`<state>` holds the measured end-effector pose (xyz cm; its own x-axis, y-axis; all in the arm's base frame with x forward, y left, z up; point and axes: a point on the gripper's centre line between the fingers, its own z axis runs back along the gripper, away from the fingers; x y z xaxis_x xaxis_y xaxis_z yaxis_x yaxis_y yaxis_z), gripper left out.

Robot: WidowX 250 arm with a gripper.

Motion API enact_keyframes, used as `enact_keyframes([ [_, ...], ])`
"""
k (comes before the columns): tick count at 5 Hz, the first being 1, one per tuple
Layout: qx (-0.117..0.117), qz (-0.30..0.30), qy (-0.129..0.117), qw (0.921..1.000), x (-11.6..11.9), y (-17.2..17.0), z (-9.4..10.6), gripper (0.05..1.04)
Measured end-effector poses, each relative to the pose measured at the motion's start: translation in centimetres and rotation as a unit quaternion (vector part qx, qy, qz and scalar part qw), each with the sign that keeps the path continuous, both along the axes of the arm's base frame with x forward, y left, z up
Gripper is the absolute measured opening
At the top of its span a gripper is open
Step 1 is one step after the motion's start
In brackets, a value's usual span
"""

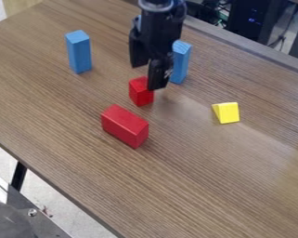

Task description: Put the red cube on top of the block

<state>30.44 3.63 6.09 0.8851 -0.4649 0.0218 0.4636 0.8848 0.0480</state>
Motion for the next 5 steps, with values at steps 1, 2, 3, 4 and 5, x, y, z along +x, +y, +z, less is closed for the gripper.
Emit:
enact_keyframes([
  [1,0.000,-0.004,0.002,1.0000,-0.61,-0.06,-0.84,1.000],
  [2,0.000,-0.004,-0.016,0.9999,-0.51,-0.05,-1.11,0.999],
  [3,-0.001,-0.003,-0.035,0.9994,-0.02,-0.06,-1.18,0.999],
  [4,-0.002,0.000,-0.046,0.9990,0.30,0.01,-1.10,0.999],
  [5,-0.009,0.002,-0.051,0.9987,0.30,-0.10,-0.64,0.999],
])
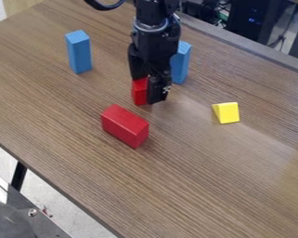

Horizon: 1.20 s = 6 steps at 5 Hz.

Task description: Put the red cube on top of the block

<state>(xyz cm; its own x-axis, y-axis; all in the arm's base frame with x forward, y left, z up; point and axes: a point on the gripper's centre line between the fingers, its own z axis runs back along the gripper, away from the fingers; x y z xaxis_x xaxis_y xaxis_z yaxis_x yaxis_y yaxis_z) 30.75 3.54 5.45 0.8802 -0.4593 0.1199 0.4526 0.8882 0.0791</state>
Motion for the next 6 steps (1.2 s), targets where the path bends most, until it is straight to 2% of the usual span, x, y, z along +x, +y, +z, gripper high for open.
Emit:
enact_keyframes([
  [3,-0.005,0.002,-0.012,0.9999,0.1,0.7,0.6,0.999],
  [5,-0.013,0.010,-0.040,0.9991,0.9,1.8,1.0,0.999],
  [6,-0.019,0.012,-0.031,0.9993,1.1,1.9,-0.5,0.999],
])
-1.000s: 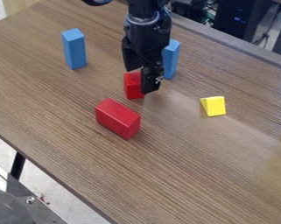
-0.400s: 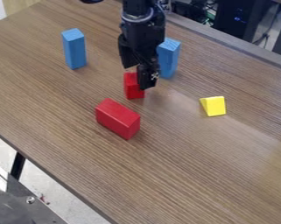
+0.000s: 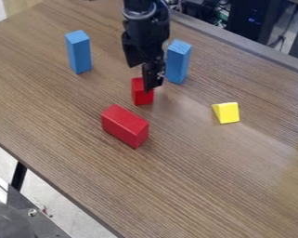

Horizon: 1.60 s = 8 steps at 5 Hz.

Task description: Put the red cube on top of the block

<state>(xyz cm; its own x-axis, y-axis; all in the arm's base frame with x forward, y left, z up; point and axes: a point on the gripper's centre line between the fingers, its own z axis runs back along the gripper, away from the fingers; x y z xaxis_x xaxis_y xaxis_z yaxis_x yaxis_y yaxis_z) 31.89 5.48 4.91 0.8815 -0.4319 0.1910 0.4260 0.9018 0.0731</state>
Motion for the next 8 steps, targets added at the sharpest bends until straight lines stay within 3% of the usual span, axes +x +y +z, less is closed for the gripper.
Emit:
enact_keyframes([
  [1,0.001,-0.003,0.020,0.9998,-0.2,0.0,-1.4,0.999],
  [2,0.000,0.000,0.028,0.9996,-0.4,0.0,-1.4,0.952],
  [3,-0.012,0.004,0.034,0.9994,-0.5,-0.2,-1.4,0.692],
  [4,-0.037,0.020,0.008,0.9991,0.5,0.4,0.8,0.570],
  [5,-0.062,0.058,-0.029,0.9960,2.1,2.2,3.7,0.570],
  [7,-0.091,0.119,-0.096,0.9840,5.3,6.9,9.4,0.570],
  [8,-0.095,0.129,-0.081,0.9837,7.4,7.6,8.8,0.570],
])
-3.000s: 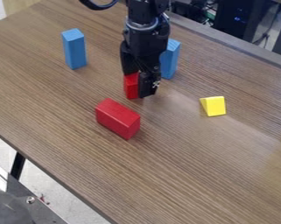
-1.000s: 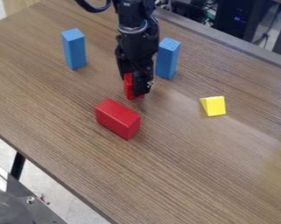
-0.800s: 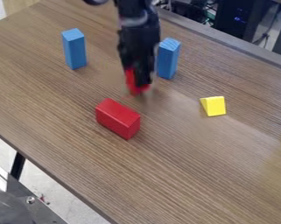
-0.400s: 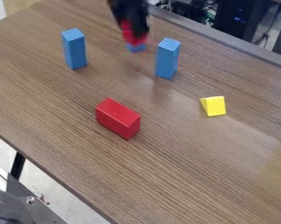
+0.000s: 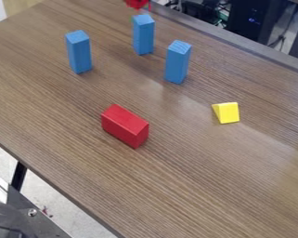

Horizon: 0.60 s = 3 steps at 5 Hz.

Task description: Put the red cube on top of the block

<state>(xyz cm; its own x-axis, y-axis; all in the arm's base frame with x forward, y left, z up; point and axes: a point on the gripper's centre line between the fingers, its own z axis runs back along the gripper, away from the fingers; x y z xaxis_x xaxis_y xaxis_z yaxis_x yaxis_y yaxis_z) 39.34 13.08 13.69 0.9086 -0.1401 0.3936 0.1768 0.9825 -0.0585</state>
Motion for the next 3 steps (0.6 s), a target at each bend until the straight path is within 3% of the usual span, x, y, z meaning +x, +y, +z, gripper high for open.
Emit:
enact_keyframes([
  [3,0.049,-0.022,0.047,0.9974,3.0,-1.6,-1.2,0.570],
])
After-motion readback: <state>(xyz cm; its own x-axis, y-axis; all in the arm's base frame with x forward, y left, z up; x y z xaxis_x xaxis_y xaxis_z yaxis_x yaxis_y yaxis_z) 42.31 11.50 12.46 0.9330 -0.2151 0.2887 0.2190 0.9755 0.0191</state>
